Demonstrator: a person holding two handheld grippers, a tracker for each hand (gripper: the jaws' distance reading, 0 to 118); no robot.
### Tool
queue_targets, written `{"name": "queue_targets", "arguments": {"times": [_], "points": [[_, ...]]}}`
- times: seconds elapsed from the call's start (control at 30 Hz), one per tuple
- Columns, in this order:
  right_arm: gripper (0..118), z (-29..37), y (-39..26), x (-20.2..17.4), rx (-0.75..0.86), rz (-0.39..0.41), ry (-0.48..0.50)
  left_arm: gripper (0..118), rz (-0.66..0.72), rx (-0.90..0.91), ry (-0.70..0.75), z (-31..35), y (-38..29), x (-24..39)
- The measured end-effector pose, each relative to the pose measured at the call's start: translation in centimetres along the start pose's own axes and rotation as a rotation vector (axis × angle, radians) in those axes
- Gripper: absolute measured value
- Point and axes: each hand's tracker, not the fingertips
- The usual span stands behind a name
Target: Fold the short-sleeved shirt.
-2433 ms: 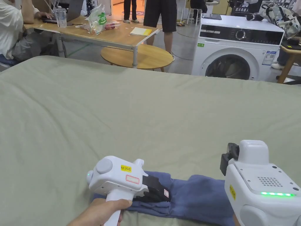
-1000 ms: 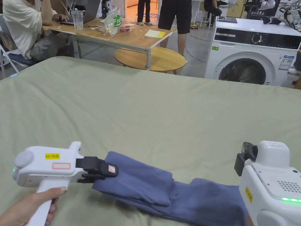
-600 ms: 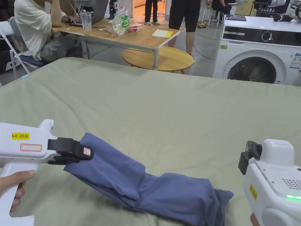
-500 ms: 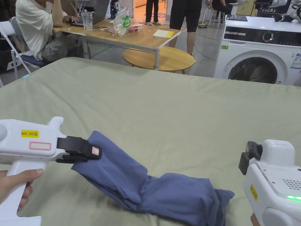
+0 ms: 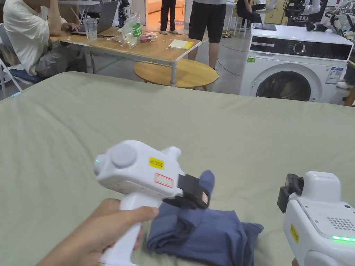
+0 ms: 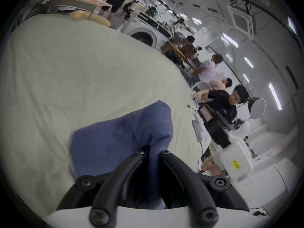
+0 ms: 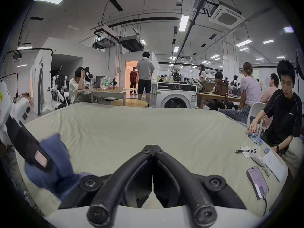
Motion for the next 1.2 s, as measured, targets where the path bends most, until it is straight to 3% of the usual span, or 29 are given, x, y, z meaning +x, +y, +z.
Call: {"name": "queue_targets", "arguments": {"times": [0.27,0.3,0.37,0.43,0.6,0.67,0.7,0.73,0.77,0.87,0.97,1.2], "points": [[0,0.6,-0.3,1.1,-0.009,-0.002,-0.026,4,0.096,-0.082,0.093,-10.3,-1.6,-0.4],[0,0.6,-0.3,1.2,-0.012,-0.002,-0.029,10,0.127,-0.081,0.076,-10.6,-2.0,-0.5],[0,0.7,-0.3,1.5,-0.015,-0.001,-0.031,40,0.166,-0.086,-0.032,-10.1,-2.4,-0.9],[0,0.7,-0.4,1.5,-0.013,0.006,-0.036,55,0.156,-0.082,-0.052,-8.6,-2.3,-0.3],[0,0.7,-0.5,1.7,-0.017,-0.004,-0.033,55,0.146,-0.012,-0.167,-4.1,-1.3,0.1],[0,0.8,-0.6,1.5,-0.016,-0.002,-0.031,51,0.122,0.017,-0.144,-3.9,-1.1,0.1],[0,0.8,-0.7,1.5,-0.016,-0.002,-0.029,39,0.097,0.013,-0.112,-4.4,-0.8,-0.1],[0,0.8,-0.7,1.5,-0.017,-0.004,-0.027,18,0.084,-0.004,-0.081,-5.3,-0.8,-0.2],[0,0.9,-0.8,1.5,-0.016,-0.006,-0.026,9,0.082,-0.034,-0.073,-6.6,-0.9,-0.4],[0,0.9,-0.9,1.6,-0.017,-0.007,-0.029,3,0.166,-0.155,-0.146,-11.5,-2.4,-1.6],[0,1.0,-1.0,1.9,-0.020,-0.009,-0.035,0,0.189,-0.206,-0.091,-15.3,-4.6,-2.4],[0,1.3,-0.8,2.5,-0.011,0.001,-0.049,0,0.100,-0.166,-0.083,-14.3,-4.6,-1.4]]}}
